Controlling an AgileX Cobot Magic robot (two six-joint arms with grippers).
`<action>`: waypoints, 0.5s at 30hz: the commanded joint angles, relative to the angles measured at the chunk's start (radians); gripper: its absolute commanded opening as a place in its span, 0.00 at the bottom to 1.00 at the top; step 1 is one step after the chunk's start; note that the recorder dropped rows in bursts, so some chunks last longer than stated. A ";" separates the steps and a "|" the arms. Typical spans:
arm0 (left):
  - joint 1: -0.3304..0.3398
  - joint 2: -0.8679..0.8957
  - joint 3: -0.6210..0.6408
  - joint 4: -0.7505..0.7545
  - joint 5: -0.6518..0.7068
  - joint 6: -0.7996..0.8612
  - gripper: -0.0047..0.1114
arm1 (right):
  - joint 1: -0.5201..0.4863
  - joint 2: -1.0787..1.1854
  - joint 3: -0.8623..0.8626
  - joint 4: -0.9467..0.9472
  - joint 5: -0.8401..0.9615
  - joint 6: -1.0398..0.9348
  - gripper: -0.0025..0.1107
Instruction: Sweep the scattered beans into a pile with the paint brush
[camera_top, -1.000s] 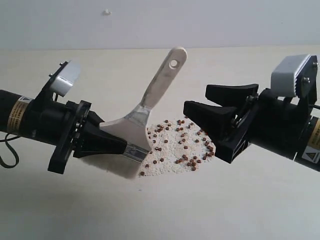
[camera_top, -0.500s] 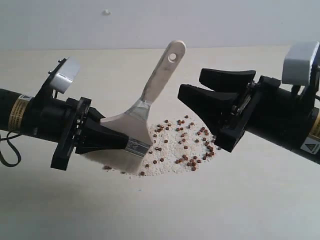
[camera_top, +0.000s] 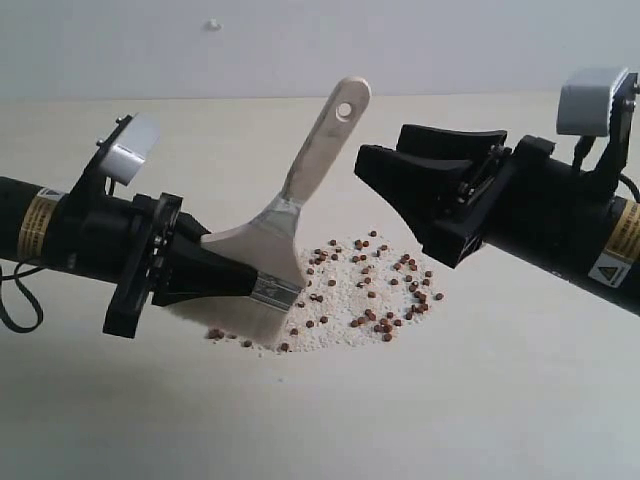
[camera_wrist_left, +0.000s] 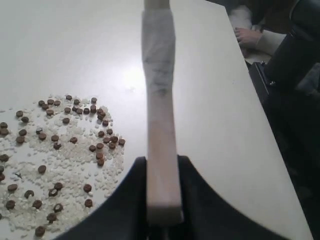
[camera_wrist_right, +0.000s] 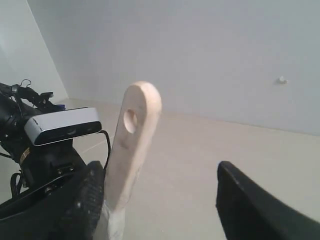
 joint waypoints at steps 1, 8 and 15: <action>-0.004 -0.007 -0.005 -0.030 -0.016 0.006 0.04 | -0.002 0.001 -0.008 -0.026 0.020 0.014 0.56; -0.004 -0.007 -0.005 -0.030 -0.016 0.006 0.04 | -0.002 0.001 -0.049 -0.209 0.108 0.012 0.56; -0.004 -0.007 -0.005 -0.030 -0.016 0.006 0.04 | -0.007 0.001 -0.136 -0.322 0.170 0.043 0.56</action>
